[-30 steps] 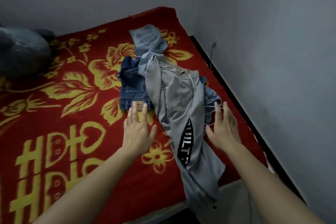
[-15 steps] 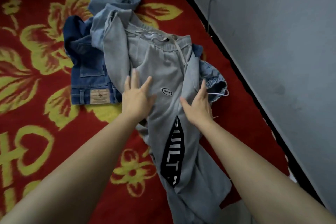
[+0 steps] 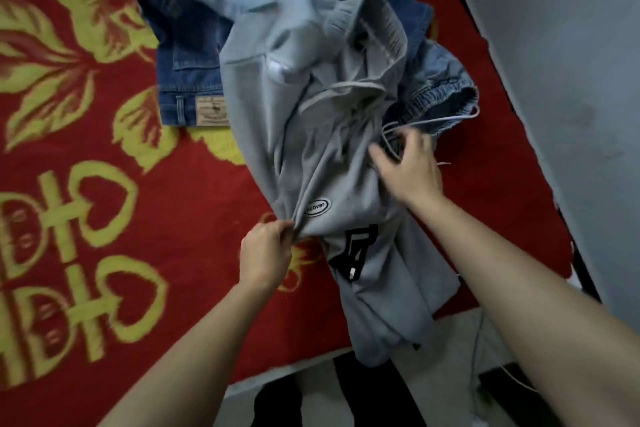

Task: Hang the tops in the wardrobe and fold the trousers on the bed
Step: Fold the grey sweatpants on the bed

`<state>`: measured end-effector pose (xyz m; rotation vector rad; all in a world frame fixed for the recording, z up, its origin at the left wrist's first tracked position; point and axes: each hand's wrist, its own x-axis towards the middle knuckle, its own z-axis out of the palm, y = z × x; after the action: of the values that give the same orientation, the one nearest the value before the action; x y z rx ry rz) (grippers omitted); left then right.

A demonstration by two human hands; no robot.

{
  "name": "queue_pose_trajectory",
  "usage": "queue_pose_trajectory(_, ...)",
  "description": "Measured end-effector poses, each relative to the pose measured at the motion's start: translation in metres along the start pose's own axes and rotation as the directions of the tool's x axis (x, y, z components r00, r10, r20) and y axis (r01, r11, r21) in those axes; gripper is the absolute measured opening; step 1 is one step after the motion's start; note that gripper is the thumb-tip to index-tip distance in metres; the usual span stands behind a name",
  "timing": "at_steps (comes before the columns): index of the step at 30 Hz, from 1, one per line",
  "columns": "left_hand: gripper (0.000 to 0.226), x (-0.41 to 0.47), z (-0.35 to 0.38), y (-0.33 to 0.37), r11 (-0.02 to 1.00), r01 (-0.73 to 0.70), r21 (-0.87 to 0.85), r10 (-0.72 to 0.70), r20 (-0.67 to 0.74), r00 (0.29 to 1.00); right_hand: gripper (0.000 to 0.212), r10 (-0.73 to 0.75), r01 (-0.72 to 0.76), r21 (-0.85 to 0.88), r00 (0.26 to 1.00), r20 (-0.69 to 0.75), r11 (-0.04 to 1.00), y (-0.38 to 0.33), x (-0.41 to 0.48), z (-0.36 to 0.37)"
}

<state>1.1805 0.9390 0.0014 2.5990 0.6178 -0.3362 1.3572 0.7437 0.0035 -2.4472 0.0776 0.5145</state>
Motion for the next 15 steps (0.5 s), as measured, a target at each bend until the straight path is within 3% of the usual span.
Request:
queue_pose_trajectory(3, 0.011, -0.007, -0.003, -0.012, 0.999, 0.024, -0.036, -0.023, 0.021, 1.0, 0.091, -0.026, 0.037, 0.131, 0.996, -0.081, 0.991, -0.026, 0.03, -0.003)
queue_pose_trajectory(5, 0.012, -0.002, -0.01, -0.021, 1.0, 0.022, -0.022, -0.022, -0.003, 1.0, 0.096, -0.096, 0.098, 0.045, 0.994, -0.046, 0.994, -0.037, 0.051, -0.001)
queue_pose_trajectory(8, 0.015, 0.008, -0.024, -0.038, 0.997, -0.004, 0.071, 0.006, -0.03, 1.0, 0.068, -0.234, 0.244, -0.199, 0.97, 0.071, 0.949, -0.043, 0.069, 0.001)
queue_pose_trajectory(10, 0.017, 0.019, -0.036, -0.056, 0.99, 0.042, 0.138, -0.035, -0.053, 0.998, 0.044, -0.37, 0.384, -0.4, 0.922, 0.116, 0.832, -0.039, 0.067, 0.003)
queue_pose_trajectory(12, 0.023, 0.032, -0.048, -0.071, 0.967, 0.218, 0.131, -0.208, -0.087, 0.974, 0.037, -0.526, 0.525, -0.505, 0.836, 0.157, 0.685, -0.031, 0.048, 0.011)
queue_pose_trajectory(15, 0.029, 0.048, -0.06, -0.066, 0.893, 0.449, -0.03, -0.448, -0.133, 0.884, 0.036, -0.627, 0.629, -0.443, 0.759, 0.173, 0.639, -0.01, -0.001, 0.032)
